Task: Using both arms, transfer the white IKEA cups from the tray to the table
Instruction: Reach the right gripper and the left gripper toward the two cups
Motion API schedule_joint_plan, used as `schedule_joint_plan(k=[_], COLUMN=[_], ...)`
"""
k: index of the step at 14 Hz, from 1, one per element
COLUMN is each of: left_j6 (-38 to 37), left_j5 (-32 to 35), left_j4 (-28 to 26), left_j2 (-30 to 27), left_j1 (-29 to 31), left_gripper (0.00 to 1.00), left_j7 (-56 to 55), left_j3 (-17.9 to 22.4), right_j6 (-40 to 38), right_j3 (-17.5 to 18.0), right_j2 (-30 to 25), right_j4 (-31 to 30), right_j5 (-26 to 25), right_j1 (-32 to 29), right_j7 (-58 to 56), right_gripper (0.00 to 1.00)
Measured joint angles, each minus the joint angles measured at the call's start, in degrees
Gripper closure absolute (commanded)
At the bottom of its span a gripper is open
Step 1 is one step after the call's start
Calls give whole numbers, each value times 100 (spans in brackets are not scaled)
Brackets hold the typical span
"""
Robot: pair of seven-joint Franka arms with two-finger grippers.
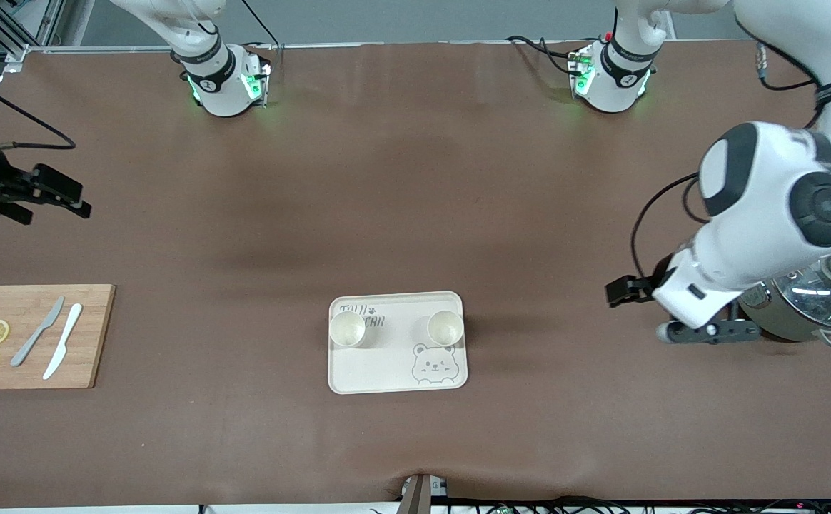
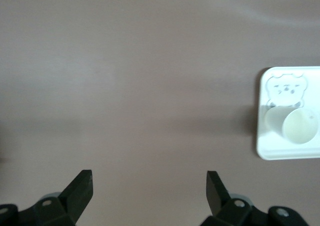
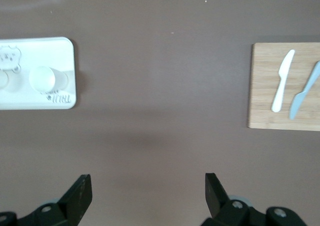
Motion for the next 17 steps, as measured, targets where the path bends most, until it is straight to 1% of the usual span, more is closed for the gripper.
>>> schedule_joint_plan(k=[2, 3, 5, 7, 10, 13, 17], left_j6=[177, 244, 421, 681, 1114, 1525, 2055], left_j5=[-170, -292, -399, -430, -432, -433, -433], left_j4=[18, 26, 43, 49, 51, 53, 60], left_j2=[167, 229, 338, 450, 698, 1051, 1480], left_j1=[-204, -309, -523, -745, -1067, -1237, -1452], left_gripper=[0, 0, 0, 0, 0, 0, 0], left_j7=[-255, -371, -611, -818, -1045, -1112, -1244], left_j3=[-7, -6, -11, -13, -14, -13, -15], right_j6=[220, 480, 970, 1178, 1505, 2211, 2908], right_j3=[13, 19, 26, 24, 21, 20, 19], right_j2=[223, 387, 789, 1191, 1622, 2062, 2655], right_j4=[-3, -6, 4, 117, 284, 300, 329], right_j5=[-5, -23, -95, -233, -253, -278, -476], right_j1=[412, 636, 1067, 1384, 1569, 1759, 2084], right_j7=[731, 1090, 1638, 2181, 2509, 2838, 3322], right_gripper=[0, 0, 0, 0, 0, 0, 0])
